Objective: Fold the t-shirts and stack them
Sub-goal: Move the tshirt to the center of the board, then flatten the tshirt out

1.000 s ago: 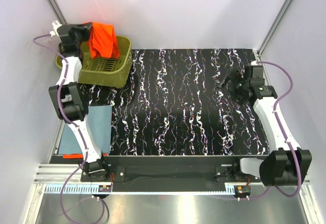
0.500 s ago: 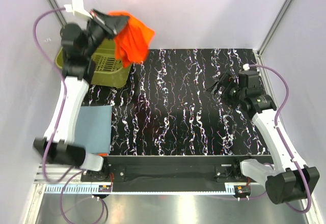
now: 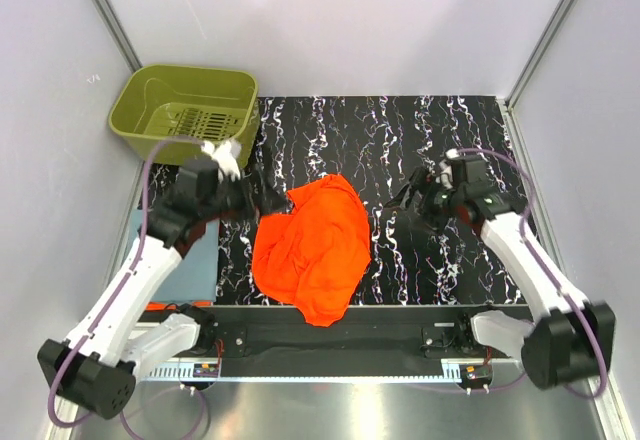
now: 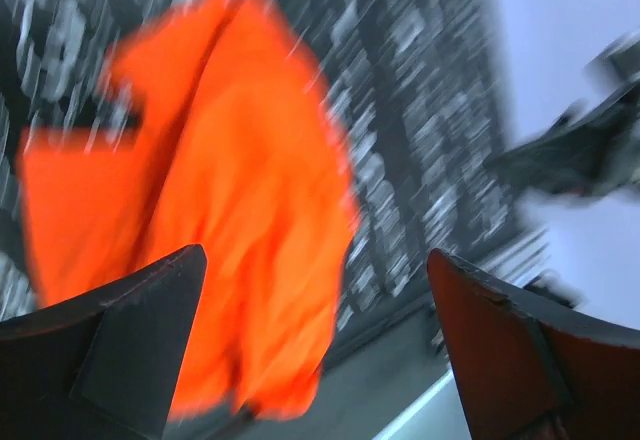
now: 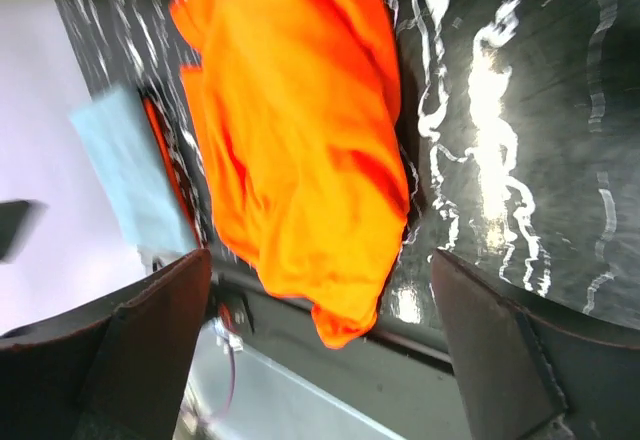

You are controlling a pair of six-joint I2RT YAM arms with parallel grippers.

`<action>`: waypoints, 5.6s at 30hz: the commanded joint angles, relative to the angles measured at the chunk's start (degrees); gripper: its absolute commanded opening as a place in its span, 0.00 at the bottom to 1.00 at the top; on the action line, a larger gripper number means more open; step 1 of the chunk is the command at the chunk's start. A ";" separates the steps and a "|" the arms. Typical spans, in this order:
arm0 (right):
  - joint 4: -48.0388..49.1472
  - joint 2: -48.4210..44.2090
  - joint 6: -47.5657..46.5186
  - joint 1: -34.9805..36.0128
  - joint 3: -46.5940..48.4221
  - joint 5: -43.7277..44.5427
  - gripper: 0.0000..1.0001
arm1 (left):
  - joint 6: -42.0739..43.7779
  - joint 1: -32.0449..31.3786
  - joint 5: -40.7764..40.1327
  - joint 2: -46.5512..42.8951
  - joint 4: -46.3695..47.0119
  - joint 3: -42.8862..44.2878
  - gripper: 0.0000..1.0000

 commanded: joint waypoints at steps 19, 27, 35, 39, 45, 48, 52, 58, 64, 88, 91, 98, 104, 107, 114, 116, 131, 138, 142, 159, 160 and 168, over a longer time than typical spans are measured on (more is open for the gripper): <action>9.29 30.44 -5.50 17.94 -3.45 -3.39 0.81 | -17.38 -6.08 -14.26 4.57 -4.09 -27.82 0.99; 11.32 30.63 -5.76 17.93 -1.70 -0.76 0.40 | -16.25 -4.41 -12.15 10.72 6.63 -31.88 0.63; -0.33 16.69 -7.86 12.42 4.79 15.47 0.00 | -2.72 -4.06 -5.66 13.62 3.41 -8.36 0.00; -4.15 6.03 -9.97 3.89 18.11 21.29 0.00 | 1.42 -4.06 -1.87 13.09 2.70 12.52 0.00; -4.59 11.19 -17.17 0.09 53.84 27.10 0.00 | 8.63 -3.79 3.93 20.19 2.96 47.84 0.00; -7.48 14.62 -19.73 0.09 68.90 27.99 0.00 | 8.47 -2.05 3.24 23.02 1.73 57.82 0.00; -14.78 11.58 -19.30 0.09 68.12 19.25 0.00 | 4.69 1.83 7.89 22.07 1.03 51.56 0.00; -13.22 -4.50 -7.12 0.62 30.44 -4.80 0.00 | 6.34 7.27 10.53 15.65 -4.23 24.84 0.13; -2.82 -11.65 2.79 12.40 -0.28 -13.53 0.55 | 19.34 8.43 -11.41 19.59 -23.99 22.87 0.84; -5.57 25.06 -10.42 -6.41 12.89 23.50 0.70 | -3.31 -23.40 -17.75 30.84 -2.75 -1.65 0.86; -5.47 31.75 -9.01 -6.41 15.87 27.10 0.66 | -4.02 -20.94 -18.65 36.72 -2.75 0.02 0.89; -4.68 42.04 -6.11 -9.04 21.76 28.16 0.68 | -2.01 -10.49 -15.75 51.39 -1.52 8.43 0.90; -5.12 45.03 -5.49 -14.22 21.33 28.51 0.69 | 7.13 -4.86 -15.22 63.09 -3.19 25.99 0.91; -5.64 45.56 -6.63 -17.12 21.15 29.65 0.69 | 11.97 -3.10 -18.20 68.45 -4.77 37.06 0.91; -9.51 49.08 -10.24 -21.26 27.30 27.03 0.74 | 19.18 -3.44 -31.99 73.13 -14.08 59.78 0.98; -11.35 47.33 -10.94 -21.26 28.62 24.30 0.78 | 20.85 -4.75 -36.83 68.04 -14.18 58.40 0.99; -11.80 20.26 -6.64 -21.35 10.26 20.26 1.00 | 4.51 -18.30 -13.73 52.46 1.03 22.35 0.88; -16.35 13.66 -9.44 -21.44 8.50 19.62 0.99 | 3.45 -5.92 -10.59 55.72 0.24 18.93 0.88; -18.04 13.40 -10.85 -21.62 7.53 17.71 1.00 | 10.99 2.08 -10.22 56.43 -1.60 18.47 0.88; -14.53 9.62 -12.17 -21.53 1.82 5.58 1.00 | -14.01 -19.53 -22.79 0.22 -9.18 -16.10 0.82; -14.26 9.09 -12.00 -21.53 1.47 5.31 1.00 | -15.08 -19.53 -22.18 -1.83 -8.65 -17.80 0.78; -13.65 7.24 -10.06 -21.53 -1.08 5.84 1.00 | -26.59 -19.79 -11.45 0.68 7.59 -30.82 0.73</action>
